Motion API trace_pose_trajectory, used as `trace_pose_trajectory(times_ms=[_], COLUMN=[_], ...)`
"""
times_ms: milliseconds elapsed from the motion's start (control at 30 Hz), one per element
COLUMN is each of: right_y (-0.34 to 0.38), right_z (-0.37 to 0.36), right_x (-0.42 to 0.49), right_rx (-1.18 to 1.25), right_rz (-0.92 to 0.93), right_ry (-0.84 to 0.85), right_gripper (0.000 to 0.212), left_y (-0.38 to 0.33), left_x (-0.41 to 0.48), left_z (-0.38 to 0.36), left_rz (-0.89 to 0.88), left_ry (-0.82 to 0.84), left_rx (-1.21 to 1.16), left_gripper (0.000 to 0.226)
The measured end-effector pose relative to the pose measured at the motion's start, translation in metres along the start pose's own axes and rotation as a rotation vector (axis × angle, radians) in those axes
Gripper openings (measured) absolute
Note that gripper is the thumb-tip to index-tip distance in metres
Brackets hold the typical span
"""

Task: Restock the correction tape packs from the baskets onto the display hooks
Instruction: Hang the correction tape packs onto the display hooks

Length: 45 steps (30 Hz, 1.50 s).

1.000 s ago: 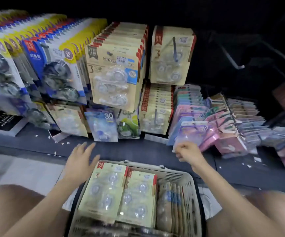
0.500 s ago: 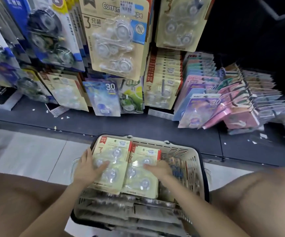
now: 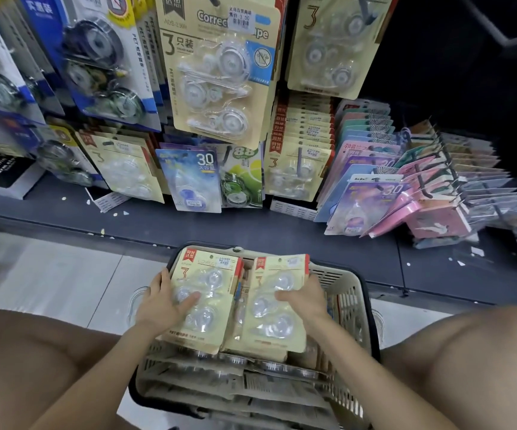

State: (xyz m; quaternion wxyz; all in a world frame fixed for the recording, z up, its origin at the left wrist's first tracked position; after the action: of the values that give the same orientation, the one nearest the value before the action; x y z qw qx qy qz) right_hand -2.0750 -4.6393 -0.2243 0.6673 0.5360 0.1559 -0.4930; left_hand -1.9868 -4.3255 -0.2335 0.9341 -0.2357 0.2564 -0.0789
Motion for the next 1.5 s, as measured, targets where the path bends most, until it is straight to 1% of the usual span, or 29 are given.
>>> trace_pose_trajectory(times_ms=[67, 133, 167, 200, 233, 267, 333, 367, 400, 467, 500, 533, 567, 600, 633, 667, 733, 800, 867, 933, 1033, 1167, 1300, 1367, 1433, 1500], right_y=[0.022, 0.04, 0.045, 0.05, 0.055, 0.059, 0.066, 0.066, 0.067, 0.067, 0.063, 0.059, 0.055, 0.051, 0.046, 0.042, 0.036, 0.032, 0.029, 0.03, 0.031, 0.029, 0.048, 0.065, 0.086, 0.108], right_z=[0.032, 0.062, 0.073, 0.079, 0.082, 0.08, 0.064, 0.052, 0.039, 0.008, -0.007, -0.02, -0.029, -0.035, -0.042, -0.05, -0.068, -0.09, -0.11, -0.121, -0.13, -0.118, -0.072, -0.039, 0.002, 0.046], right_x=[-0.015, -0.03, -0.039, -0.046, -0.053, -0.062, -0.075, -0.081, -0.087, -0.092, -0.09, -0.084, -0.077, -0.069, -0.062, -0.055, -0.049, -0.047, -0.043, -0.042, -0.039, -0.035, -0.038, -0.043, -0.051, -0.064], right_rx=[-0.027, -0.008, 0.037, 0.11, 0.188, 0.27, 0.391, 0.417, 0.422, 0.403, 0.382, 0.364, 0.354, 0.331, 0.296, 0.215, 0.015, -0.107, -0.1, -0.043, 0.037, 0.174, 0.289, 0.301, 0.314, 0.353], right_rz=[0.042, 0.096, 0.125, 0.156, 0.174, 0.189, 0.197, 0.187, 0.184, 0.155, 0.127, 0.09, 0.034, -0.01, -0.042, -0.044, -0.022, 0.004, -0.012, -0.011, -0.022, -0.066, 0.016, 0.103, 0.219, 0.335], right_ry=[-0.037, -0.04, -0.006, 0.058, 0.142, 0.237, 0.425, 0.491, 0.53, 0.596, 0.625, 0.633, 0.617, 0.573, 0.518, 0.451, 0.352, 0.333, 0.354, 0.328, 0.304, 0.367, 0.386, 0.373, 0.302, 0.205], right_gripper=[0.057, 0.053, 0.052, 0.051, 0.05, 0.053, 0.062, 0.062, 0.058, 0.05, 0.052, 0.059, 0.061, 0.053, 0.041, 0.034, 0.032, 0.031, 0.023, 0.014, 0.019, 0.019, 0.015, 0.02, 0.025, 0.024], left_y=[-0.003, -0.022, -0.037, -0.054, -0.071, -0.089, -0.124, -0.137, -0.147, -0.148, -0.144, -0.137, -0.128, -0.117, -0.106, -0.098, -0.086, -0.075, -0.066, -0.062, -0.061, -0.067, -0.085, -0.099, -0.113, -0.128], left_x=[0.001, -0.004, -0.008, -0.013, -0.016, -0.021, -0.035, -0.042, -0.047, -0.051, -0.052, -0.052, -0.052, -0.051, -0.052, -0.056, -0.062, -0.068, -0.072, -0.076, -0.079, -0.079, -0.076, -0.076, -0.077, -0.081], left_z=[0.006, 0.023, 0.032, 0.038, 0.041, 0.04, 0.032, 0.029, 0.027, 0.029, 0.035, 0.045, 0.056, 0.069, 0.084, 0.101, 0.129, 0.145, 0.154, 0.158, 0.16, 0.164, 0.169, 0.174, 0.181, 0.19], left_rz=[0.025, -0.004, -0.056, -0.114, -0.166, -0.199, -0.214, -0.219, -0.224, -0.214, -0.201, -0.192, -0.178, -0.159, -0.141, -0.131, -0.123, -0.096, -0.08, -0.083, -0.093, -0.127, -0.179, -0.204, -0.239, -0.282], left_ry=[-0.004, -0.13, -0.217, -0.279, -0.296, -0.246, -0.084, -0.025, 0.015, 0.02, -0.01, -0.063, -0.135, -0.221, -0.319, -0.413, -0.534, -0.581, -0.611, -0.623, -0.622, -0.613, -0.585, -0.571, -0.568, -0.572], left_rx=[0.092, 0.16, 0.109, -0.015, -0.186, -0.372, -0.724, -0.838, -0.925, -0.999, -0.979, -0.937, -0.889, -0.842, -0.781, -0.708, -0.573, -0.487, -0.438, -0.424, -0.442, -0.452, -0.437, -0.411, -0.367, -0.341], left_gripper=[0.107, 0.11, 0.107, 0.098, 0.09, 0.091, 0.1, 0.097, 0.091, 0.093, 0.091, 0.082, 0.069, 0.056, 0.047, 0.042, 0.04, 0.042, 0.045, 0.046, 0.047, 0.045, 0.043, 0.043, 0.044, 0.044])
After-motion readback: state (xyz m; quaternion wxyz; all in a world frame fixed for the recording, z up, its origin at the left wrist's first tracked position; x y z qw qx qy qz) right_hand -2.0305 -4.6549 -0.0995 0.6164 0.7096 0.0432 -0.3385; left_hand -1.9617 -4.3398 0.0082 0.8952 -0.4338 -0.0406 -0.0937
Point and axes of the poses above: each hand's wrist, its own x-axis towards the middle knuckle, its own z-axis out of the back of the hand, y = z × x, the point moved 8 cm from there along x, towards the middle knuckle, and after that the axes turned 13 degrees about -z, right-handed, at the moved point
